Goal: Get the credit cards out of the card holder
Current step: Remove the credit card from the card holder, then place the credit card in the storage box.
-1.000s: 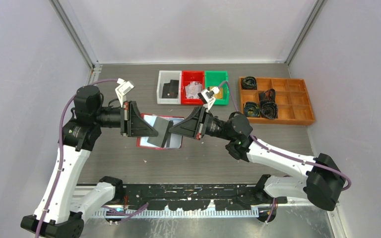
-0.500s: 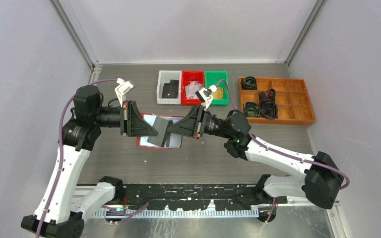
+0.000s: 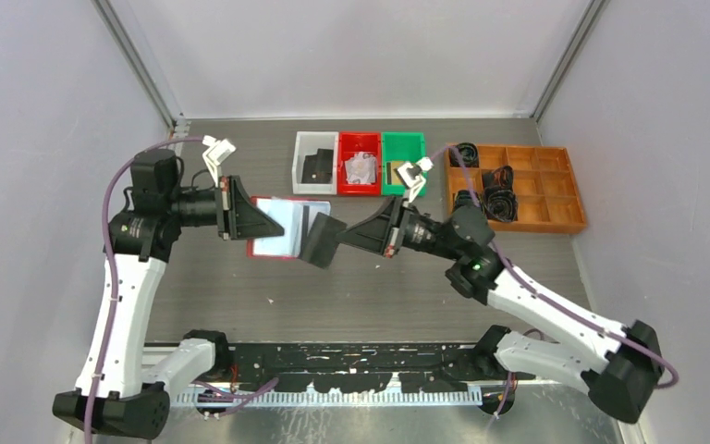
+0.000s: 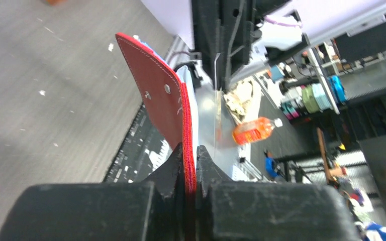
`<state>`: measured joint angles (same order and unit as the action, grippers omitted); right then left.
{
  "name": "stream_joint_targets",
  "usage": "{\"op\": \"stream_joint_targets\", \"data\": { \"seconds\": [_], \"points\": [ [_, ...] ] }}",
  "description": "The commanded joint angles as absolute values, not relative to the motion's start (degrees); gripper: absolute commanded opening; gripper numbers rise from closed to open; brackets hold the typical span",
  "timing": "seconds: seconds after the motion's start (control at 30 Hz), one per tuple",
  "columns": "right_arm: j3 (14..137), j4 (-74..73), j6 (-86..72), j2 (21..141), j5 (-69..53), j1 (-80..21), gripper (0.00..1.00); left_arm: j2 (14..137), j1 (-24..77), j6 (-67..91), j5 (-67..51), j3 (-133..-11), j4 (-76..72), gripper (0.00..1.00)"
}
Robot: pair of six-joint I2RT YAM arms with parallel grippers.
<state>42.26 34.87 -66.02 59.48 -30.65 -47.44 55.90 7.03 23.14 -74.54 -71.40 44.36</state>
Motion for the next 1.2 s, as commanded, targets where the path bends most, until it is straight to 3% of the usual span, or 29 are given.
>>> {"op": "stream_joint_targets", "data": {
  "seconds": [0.0, 0.27, 0.5, 0.7, 0.9, 1.17],
  "points": [
    [42.34, 19.92, -58.75, 51.76, -33.57, -42.1, 0.01, 56.85, 1.83, 17.62, -77.98, -75.26, 46.54, 0.0],
    [53.35, 2.5, -50.0, 55.96, -36.48, -28.33, 0.01, 58.67, -2.2, 3.16, -78.1, -79.02, 59.25, 0.0],
    [81.94, -16.85, -29.38, 85.17, -30.91, -24.78, 0.01, 55.85, -2.2, 0.33, -75.44, -81.09, 62.63, 0.0],
    [105.93, -26.03, -21.22, 109.99, -27.57, -24.8, 0.01, 53.05, -2.2, 0.62, -74.29, -80.39, 63.27, 0.0],
    [122.76, -25.66, -21.91, 126.89, -27.42, -24.76, 0.01, 51.83, -2.22, 0.76, -74.42, -78.41, 64.16, 0.0],
    [128.1, -14.33, -29.66, 138.13, -27.43, -25.49, 0.01, 51.88, -2.24, 0.26, -74.86, -77.79, 65.43, 0.0]
  ]
}}
